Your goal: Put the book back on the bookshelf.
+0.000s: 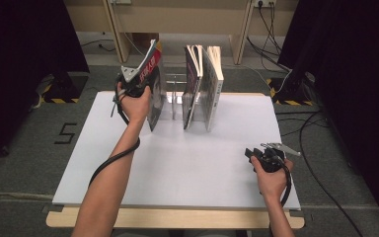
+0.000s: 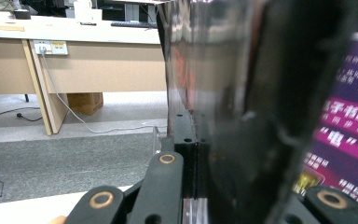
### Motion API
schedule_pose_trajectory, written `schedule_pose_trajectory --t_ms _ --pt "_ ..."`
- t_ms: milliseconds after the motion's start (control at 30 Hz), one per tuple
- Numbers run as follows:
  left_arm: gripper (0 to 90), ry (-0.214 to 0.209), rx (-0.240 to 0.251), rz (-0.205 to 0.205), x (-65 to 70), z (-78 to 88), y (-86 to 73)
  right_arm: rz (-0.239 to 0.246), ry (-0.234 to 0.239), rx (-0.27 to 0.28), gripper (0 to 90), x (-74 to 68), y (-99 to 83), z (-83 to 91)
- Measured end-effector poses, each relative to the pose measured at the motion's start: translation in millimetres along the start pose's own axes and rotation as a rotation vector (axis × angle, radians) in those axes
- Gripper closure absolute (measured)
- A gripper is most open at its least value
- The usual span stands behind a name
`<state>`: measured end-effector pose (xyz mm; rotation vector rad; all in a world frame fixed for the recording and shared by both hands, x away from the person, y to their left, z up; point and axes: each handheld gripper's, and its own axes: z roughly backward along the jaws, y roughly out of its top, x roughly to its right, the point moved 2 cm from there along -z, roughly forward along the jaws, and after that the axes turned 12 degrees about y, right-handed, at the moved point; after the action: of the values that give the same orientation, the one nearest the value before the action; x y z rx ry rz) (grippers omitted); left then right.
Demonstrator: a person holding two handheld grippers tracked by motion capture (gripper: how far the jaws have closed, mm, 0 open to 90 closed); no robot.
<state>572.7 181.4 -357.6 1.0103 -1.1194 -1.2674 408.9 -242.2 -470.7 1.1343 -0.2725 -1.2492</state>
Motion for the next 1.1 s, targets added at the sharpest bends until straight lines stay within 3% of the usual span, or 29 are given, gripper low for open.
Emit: schedule_pose_trajectory --t_ms 233,667,1100 --pt "84.5 0.003 0.009 -0.011 -3.7 2.1 -1.5 -0.001 0.002 0.001 60.5 -1.4 -0.5 -0.5" --pt "77.5 -0.033 -0.012 0.034 -5.2 1.7 -3.0 0.002 0.002 -0.004 60.5 -1.1 -0.8 -0.8" --pt "55.6 -0.045 -0.052 0.089 -7.6 7.6 -4.7 0.009 -0.001 -0.003 60.5 -1.4 -0.7 -0.8"
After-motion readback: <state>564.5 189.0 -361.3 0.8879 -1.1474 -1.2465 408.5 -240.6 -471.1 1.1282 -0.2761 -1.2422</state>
